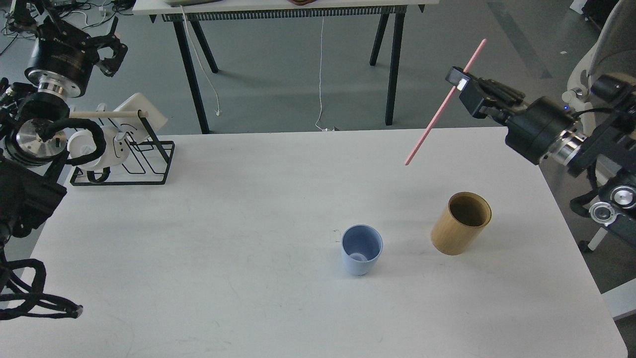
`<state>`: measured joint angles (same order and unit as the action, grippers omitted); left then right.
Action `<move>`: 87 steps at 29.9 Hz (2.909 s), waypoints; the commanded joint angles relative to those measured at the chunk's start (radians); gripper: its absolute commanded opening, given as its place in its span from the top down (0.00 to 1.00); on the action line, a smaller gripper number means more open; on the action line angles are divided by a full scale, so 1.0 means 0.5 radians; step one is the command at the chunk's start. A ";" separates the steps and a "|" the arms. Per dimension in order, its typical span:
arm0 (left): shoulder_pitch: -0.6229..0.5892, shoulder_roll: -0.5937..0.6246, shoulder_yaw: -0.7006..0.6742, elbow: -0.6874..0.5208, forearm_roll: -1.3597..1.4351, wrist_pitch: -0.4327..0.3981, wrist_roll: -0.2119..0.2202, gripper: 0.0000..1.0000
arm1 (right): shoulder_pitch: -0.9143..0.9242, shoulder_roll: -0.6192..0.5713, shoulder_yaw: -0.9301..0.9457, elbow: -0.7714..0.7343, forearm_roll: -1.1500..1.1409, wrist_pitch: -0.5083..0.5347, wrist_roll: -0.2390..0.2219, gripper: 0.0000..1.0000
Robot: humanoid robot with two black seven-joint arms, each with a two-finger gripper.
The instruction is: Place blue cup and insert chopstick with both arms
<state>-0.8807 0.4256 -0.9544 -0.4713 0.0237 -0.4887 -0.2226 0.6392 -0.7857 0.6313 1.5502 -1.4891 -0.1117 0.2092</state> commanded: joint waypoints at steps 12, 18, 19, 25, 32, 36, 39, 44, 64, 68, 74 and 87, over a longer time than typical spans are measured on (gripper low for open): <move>0.000 0.002 0.001 0.001 -0.008 0.000 0.043 0.00 | -0.027 0.258 -0.370 -0.127 -0.173 -0.001 -0.001 0.93; 0.003 -0.001 -0.003 0.001 -0.017 0.000 0.040 0.00 | -0.033 0.362 -0.440 -0.216 -0.185 -0.010 -0.001 0.92; 0.004 -0.001 -0.003 0.001 -0.017 0.000 0.040 0.00 | -0.051 0.399 -0.450 -0.217 -0.185 -0.010 -0.001 0.92; 0.000 0.002 -0.003 0.001 -0.017 0.000 0.040 0.00 | -0.088 0.495 -0.465 -0.238 -0.185 -0.010 -0.001 0.92; 0.000 0.002 -0.003 0.001 -0.020 0.000 0.040 0.00 | -0.094 0.491 -0.539 -0.247 -0.206 -0.007 -0.001 0.91; 0.003 0.002 -0.003 0.001 -0.020 0.000 0.040 0.00 | -0.103 0.485 -0.539 -0.247 -0.228 -0.007 -0.001 0.89; 0.004 0.002 -0.003 0.001 -0.020 0.000 0.037 0.00 | -0.103 0.485 -0.539 -0.247 -0.228 -0.007 -0.001 0.84; 0.004 0.002 -0.003 0.001 -0.020 0.000 0.037 0.00 | -0.103 0.476 -0.542 -0.247 -0.228 -0.007 -0.001 0.71; 0.010 -0.011 -0.003 0.001 -0.020 0.000 0.022 0.00 | 0.007 0.470 0.391 -0.394 0.498 0.009 -0.017 0.01; 0.007 -0.026 -0.003 0.001 -0.017 0.000 0.016 0.00 | 0.145 0.473 0.400 -0.605 0.934 0.009 -0.020 0.01; -0.027 -0.118 -0.003 0.004 -0.011 0.000 0.016 0.00 | 0.363 0.580 0.406 -1.151 1.789 0.367 0.008 0.00; -0.092 -0.182 -0.003 0.028 -0.020 0.000 0.031 0.00 | 0.571 0.936 0.557 -2.026 2.684 1.030 0.005 0.00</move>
<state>-0.9210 0.3347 -0.9552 -0.4573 0.0143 -0.4887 -0.2092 0.9063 -0.3593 0.8891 0.6022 -0.1839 0.3710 0.2140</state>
